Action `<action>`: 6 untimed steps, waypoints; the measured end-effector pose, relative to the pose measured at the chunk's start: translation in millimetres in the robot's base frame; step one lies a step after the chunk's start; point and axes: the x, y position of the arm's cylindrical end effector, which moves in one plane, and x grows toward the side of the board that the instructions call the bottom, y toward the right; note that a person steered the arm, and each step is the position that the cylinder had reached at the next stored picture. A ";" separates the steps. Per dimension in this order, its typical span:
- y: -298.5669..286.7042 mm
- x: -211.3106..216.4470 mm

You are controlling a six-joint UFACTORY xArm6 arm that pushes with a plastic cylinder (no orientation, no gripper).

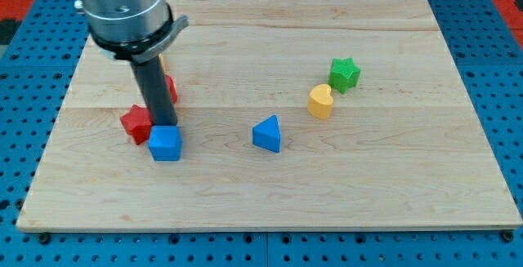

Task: Move the red star into the red circle

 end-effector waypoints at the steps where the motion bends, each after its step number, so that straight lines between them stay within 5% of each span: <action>1: 0.0 36.9; 3: -77.9 15.7; 5: 12.2 -16.2; 6: -18.5 -17.9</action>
